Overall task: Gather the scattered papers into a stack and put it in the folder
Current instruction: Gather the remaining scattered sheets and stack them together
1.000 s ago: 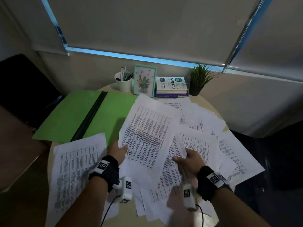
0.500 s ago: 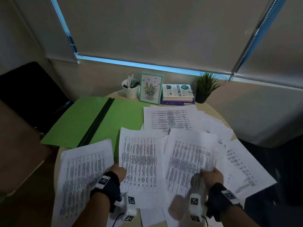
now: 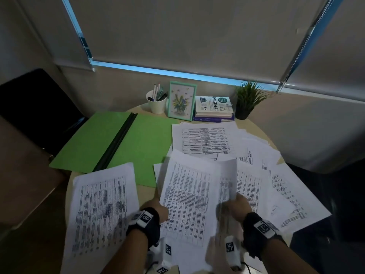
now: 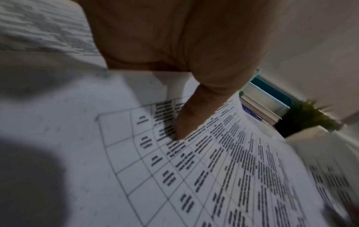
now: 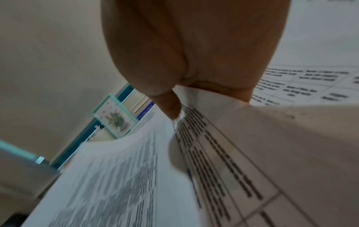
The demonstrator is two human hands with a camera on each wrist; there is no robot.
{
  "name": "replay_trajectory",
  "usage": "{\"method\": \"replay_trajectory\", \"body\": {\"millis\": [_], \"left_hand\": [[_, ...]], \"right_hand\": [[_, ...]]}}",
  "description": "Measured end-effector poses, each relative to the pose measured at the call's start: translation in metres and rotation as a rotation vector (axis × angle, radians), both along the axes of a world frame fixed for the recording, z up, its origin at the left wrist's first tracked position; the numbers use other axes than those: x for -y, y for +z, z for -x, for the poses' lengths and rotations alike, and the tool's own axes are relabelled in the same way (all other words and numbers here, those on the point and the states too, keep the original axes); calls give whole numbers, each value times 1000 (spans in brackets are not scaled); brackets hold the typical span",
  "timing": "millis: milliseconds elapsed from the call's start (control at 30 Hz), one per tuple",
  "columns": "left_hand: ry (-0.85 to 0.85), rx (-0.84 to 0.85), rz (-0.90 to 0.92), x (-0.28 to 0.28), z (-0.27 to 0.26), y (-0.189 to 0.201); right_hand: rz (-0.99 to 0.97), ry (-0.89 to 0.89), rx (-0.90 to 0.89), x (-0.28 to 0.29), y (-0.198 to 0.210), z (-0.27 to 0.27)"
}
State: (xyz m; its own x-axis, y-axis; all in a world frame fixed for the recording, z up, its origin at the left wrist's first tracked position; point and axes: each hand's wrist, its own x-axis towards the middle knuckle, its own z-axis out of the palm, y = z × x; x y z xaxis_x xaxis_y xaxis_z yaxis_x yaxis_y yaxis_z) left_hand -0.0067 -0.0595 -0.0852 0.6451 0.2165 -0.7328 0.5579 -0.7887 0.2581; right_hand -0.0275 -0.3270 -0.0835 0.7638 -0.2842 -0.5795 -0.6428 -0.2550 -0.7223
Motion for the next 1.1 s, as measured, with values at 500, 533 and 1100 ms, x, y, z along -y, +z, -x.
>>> {"method": "replay_trajectory", "body": {"millis": [500, 533, 1100], "left_hand": [[292, 346, 327, 14, 1, 35], [340, 345, 362, 13, -1, 43], [219, 874, 623, 6, -17, 139]], "right_hand": [[-138, 26, 237, -23, 30, 0], [-159, 46, 250, -21, 37, -2], [-224, 43, 634, -28, 119, -23]]}}
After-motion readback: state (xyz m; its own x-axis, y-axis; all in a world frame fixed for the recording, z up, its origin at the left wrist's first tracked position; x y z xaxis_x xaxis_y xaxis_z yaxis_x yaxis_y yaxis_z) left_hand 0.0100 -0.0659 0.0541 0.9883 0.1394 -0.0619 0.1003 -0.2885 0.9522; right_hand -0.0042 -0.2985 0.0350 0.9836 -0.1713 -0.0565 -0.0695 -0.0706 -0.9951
